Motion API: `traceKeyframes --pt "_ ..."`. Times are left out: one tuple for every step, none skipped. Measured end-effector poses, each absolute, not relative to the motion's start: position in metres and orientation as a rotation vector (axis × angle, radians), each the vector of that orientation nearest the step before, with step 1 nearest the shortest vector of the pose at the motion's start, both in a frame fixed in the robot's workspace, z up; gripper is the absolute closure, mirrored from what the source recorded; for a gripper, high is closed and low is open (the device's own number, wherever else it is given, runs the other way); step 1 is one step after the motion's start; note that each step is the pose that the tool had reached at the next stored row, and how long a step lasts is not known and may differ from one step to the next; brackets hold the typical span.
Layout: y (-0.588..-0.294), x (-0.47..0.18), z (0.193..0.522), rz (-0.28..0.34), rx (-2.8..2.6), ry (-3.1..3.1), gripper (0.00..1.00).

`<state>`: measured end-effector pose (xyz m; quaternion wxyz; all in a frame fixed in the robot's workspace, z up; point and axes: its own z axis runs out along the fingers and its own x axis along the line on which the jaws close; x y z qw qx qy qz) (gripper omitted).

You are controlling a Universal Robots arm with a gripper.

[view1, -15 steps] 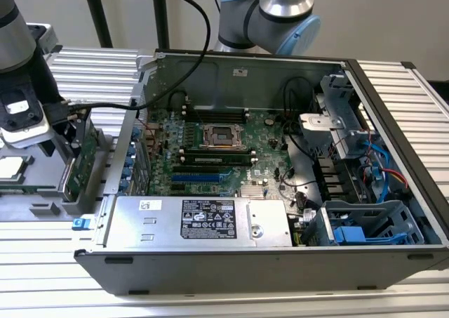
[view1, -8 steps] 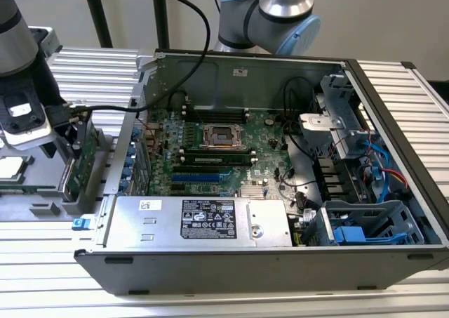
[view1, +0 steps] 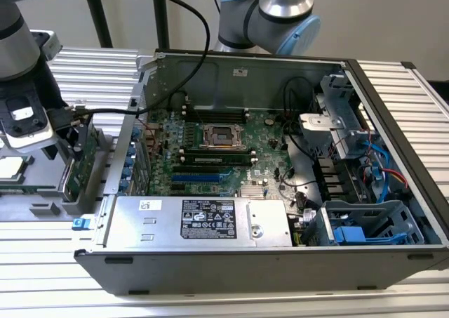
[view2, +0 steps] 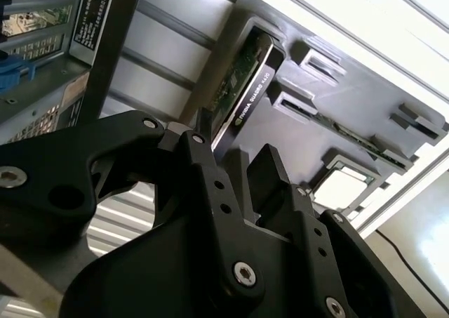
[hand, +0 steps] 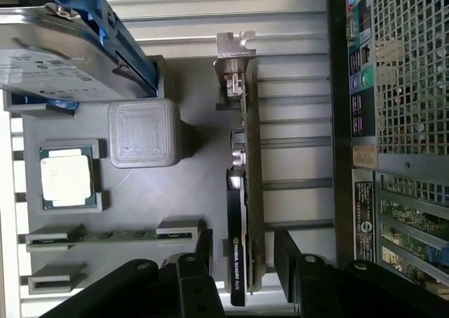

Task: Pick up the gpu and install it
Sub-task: 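Pick up the gpu and move the gpu toward the slot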

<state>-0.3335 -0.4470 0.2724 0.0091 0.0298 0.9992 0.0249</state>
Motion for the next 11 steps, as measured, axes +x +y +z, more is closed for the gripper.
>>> traceKeyframes --pt "-0.4470 -0.3335 0.2717 0.078 0.093 3.121 0.00" --pt "-0.4469 -0.3335 0.2711 0.078 0.093 3.121 0.00" --pt "-0.4469 -0.3335 0.2705 0.078 0.093 3.121 0.00" --pt "-0.4469 -0.3335 0.2699 0.078 0.093 3.121 0.00" --pt "-0.4469 -0.3335 0.2692 0.078 0.093 3.121 0.00" --pt "-0.4469 -0.3335 0.2686 0.078 0.093 3.121 0.00" --pt "-0.4469 -0.3335 0.2680 0.078 0.093 3.121 0.00" --pt "-0.4469 -0.3335 0.2674 0.078 0.093 3.121 0.00" --pt "-0.4469 -0.3335 0.2668 0.078 0.093 3.121 0.00" --pt "-0.4469 -0.3335 0.2662 0.078 0.093 3.121 0.00" --pt "-0.4469 -0.3335 0.2656 0.078 0.093 3.121 0.00"
